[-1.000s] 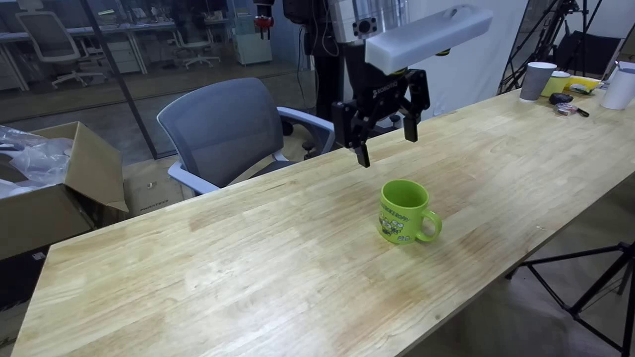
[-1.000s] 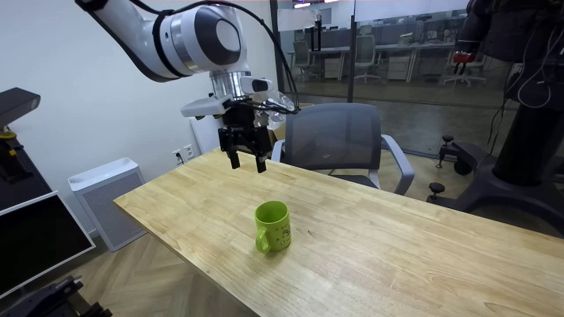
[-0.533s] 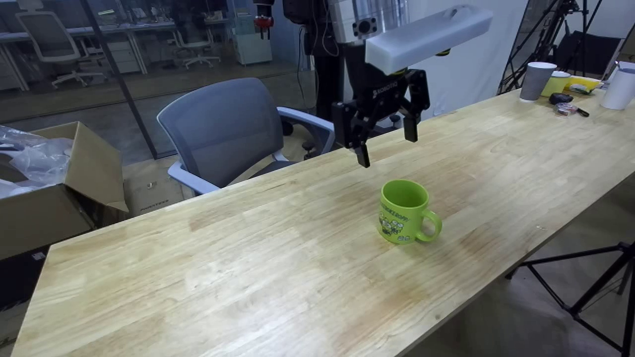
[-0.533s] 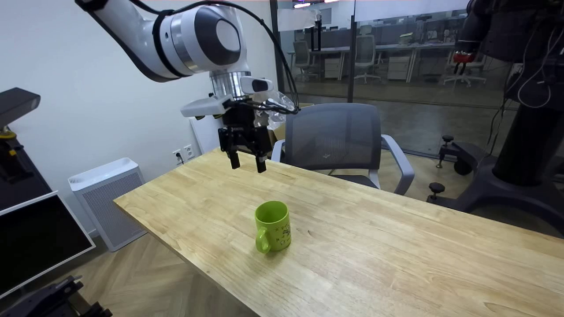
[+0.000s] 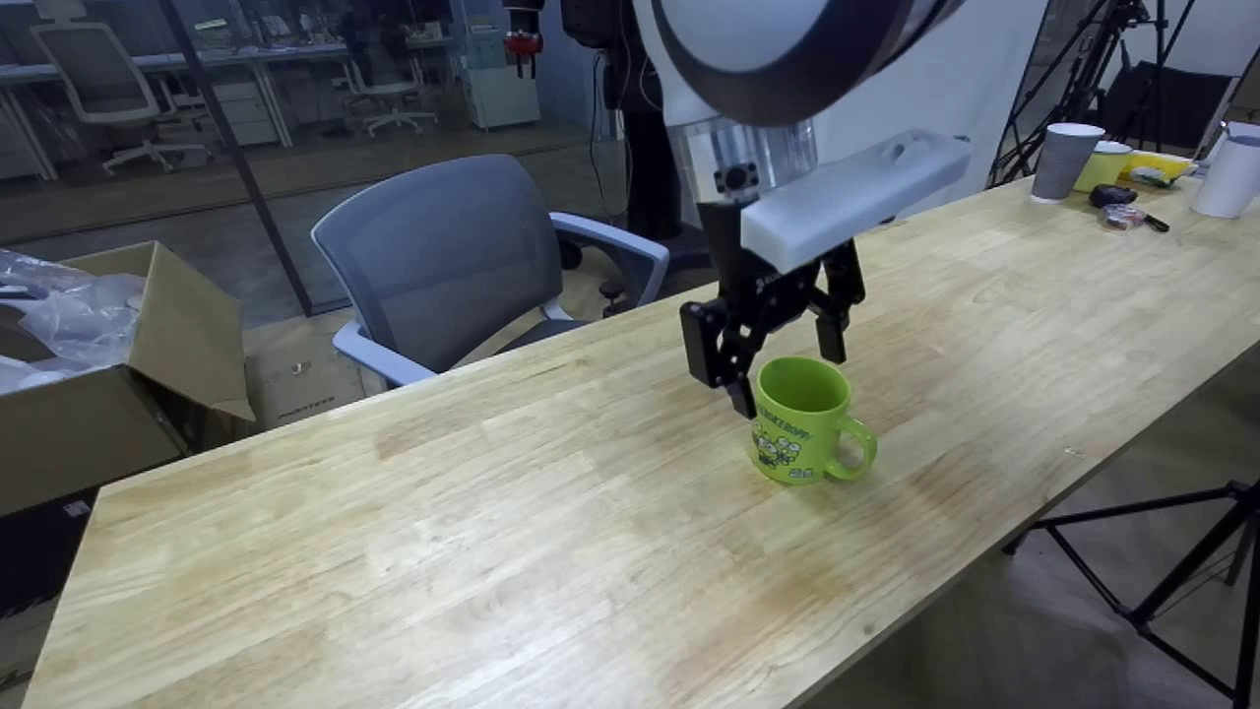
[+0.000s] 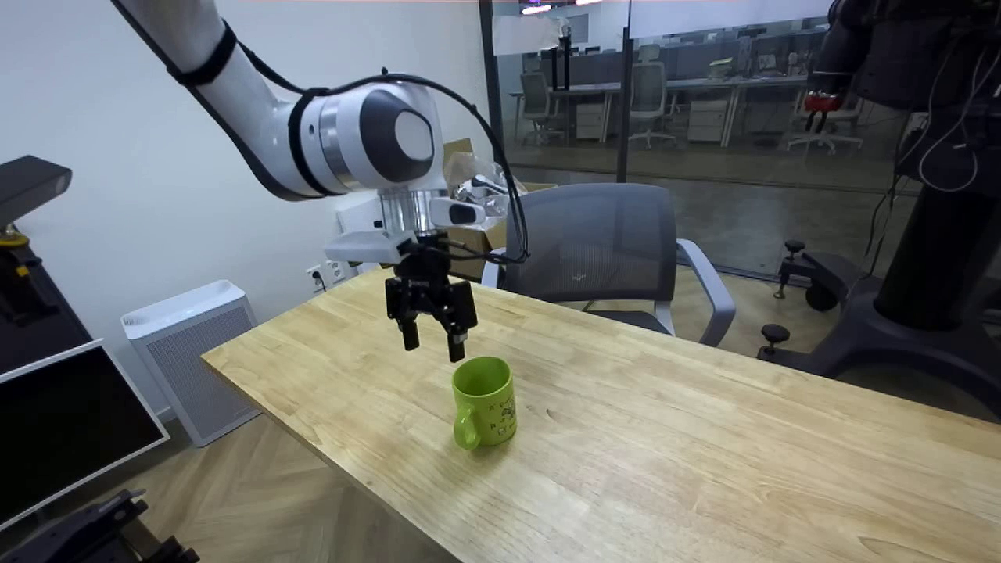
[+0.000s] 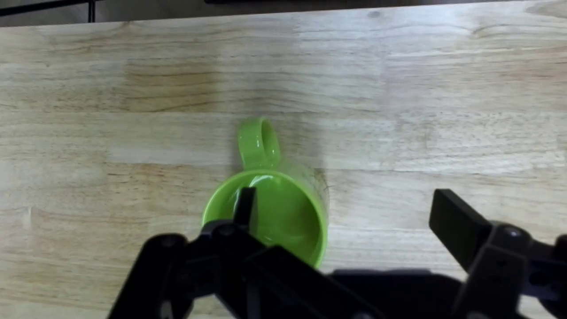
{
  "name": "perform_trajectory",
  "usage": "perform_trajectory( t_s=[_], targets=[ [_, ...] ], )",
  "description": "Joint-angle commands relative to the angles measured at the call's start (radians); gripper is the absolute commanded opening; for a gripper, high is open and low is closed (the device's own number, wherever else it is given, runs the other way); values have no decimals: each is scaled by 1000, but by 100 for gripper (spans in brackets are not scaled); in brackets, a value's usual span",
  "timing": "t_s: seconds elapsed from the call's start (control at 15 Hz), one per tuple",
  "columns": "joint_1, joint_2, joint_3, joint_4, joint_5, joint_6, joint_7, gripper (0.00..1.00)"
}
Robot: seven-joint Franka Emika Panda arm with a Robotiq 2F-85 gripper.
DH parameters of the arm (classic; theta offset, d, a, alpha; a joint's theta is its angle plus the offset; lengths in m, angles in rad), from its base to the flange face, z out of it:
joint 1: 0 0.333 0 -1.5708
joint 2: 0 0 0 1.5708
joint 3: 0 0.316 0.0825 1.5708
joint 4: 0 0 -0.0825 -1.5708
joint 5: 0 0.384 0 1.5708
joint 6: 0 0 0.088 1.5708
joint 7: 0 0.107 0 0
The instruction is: Pick up the cup from the table and slightly move it to the right.
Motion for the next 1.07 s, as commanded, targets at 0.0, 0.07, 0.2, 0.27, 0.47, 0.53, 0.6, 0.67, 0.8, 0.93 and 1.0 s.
perform_trajectory(
  t_s=[0.0,0.07,0.2,0.27,0.47,0.53,0.6,0.67,0.8,0.93,1.0],
  targets=[
    [11,47,-10,-9,11,51,-11,100],
    [15,57,-14,-16,3,80,-11,100],
    [17,75,-17,-27,-1,135,-24,100],
    [18,80,-19,-33,-1,162,-32,100],
    [29,85,-33,-53,-16,218,-41,100],
    [33,86,-37,-55,-17,218,-44,100],
    [37,85,-40,-60,-20,223,-48,100],
    [43,84,-44,-62,-26,229,-48,100],
    [52,82,-49,-67,-38,233,-56,100],
    [59,79,-49,-70,-48,224,-75,100],
    [61,79,-48,-65,-52,213,-84,100]
  ],
)
